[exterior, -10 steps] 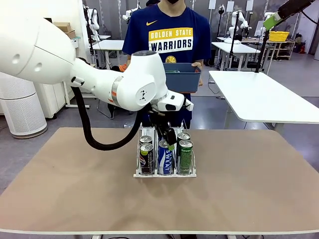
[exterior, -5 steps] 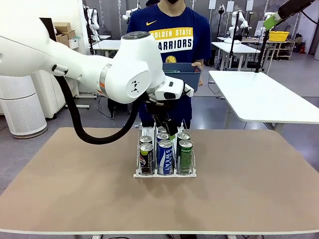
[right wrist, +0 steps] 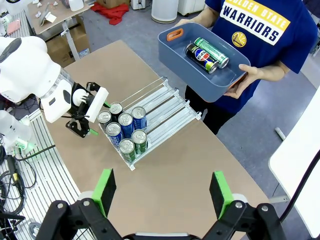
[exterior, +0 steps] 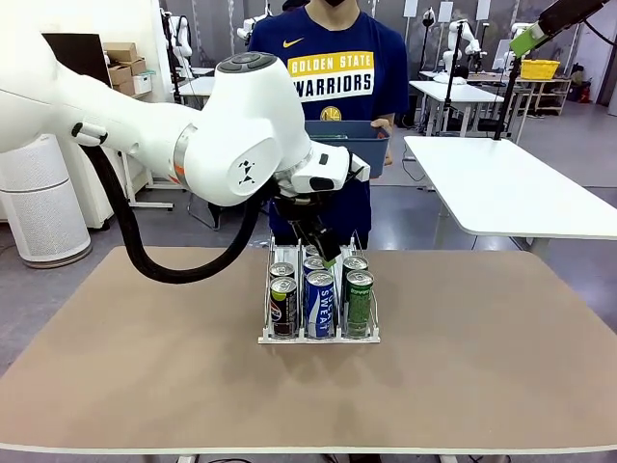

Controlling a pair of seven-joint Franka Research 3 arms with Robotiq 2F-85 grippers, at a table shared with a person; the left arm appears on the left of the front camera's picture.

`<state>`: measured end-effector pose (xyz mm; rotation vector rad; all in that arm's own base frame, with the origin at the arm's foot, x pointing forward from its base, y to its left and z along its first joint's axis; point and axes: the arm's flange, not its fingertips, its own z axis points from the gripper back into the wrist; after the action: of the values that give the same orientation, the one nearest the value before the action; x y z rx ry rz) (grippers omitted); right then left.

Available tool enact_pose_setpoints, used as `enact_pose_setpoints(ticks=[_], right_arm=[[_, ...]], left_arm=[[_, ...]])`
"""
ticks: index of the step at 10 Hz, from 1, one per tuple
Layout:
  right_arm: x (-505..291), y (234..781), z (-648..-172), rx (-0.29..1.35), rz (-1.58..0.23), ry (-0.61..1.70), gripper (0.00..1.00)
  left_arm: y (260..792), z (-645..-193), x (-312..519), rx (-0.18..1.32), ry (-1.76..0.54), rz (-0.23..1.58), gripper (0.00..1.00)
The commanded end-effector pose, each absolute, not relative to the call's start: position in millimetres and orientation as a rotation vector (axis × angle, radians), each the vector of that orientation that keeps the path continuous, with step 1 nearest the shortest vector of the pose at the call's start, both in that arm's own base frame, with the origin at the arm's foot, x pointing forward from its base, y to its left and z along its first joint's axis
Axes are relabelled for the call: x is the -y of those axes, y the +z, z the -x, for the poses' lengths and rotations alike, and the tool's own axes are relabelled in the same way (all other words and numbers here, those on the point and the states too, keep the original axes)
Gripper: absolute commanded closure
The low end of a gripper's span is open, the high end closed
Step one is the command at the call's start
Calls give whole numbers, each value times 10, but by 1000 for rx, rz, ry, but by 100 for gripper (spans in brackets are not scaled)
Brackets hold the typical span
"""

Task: Fill the beverage cans into the dispenser.
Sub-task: Place the picked Ionic drink in the line of the Automatic Can Dispenser with the same cans, then pick up the Sprite handed by the human.

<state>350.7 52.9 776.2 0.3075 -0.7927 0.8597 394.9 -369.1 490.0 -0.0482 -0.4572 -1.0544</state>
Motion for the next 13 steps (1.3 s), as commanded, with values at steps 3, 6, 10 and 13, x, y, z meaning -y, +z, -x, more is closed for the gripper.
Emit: enact_pose_setpoints(ticks=[3, 6, 10, 13], right_arm=[[-534, 7755, -3498, 792, -308, 861, 0], [-534, 7755, -3498, 792, -308, 861, 0], [-534, 7755, -3498, 792, -308, 861, 0], [-534, 7755, -3498, 792, -308, 861, 0]], left_arm=[[4907, -3983, 3715, 441, -1058, 50, 0], [4907, -3983, 3715, 441, -1058, 50, 0], [4907, -3983, 3715, 441, -1058, 50, 0], [4907, -3983, 3715, 441, -1058, 50, 0]])
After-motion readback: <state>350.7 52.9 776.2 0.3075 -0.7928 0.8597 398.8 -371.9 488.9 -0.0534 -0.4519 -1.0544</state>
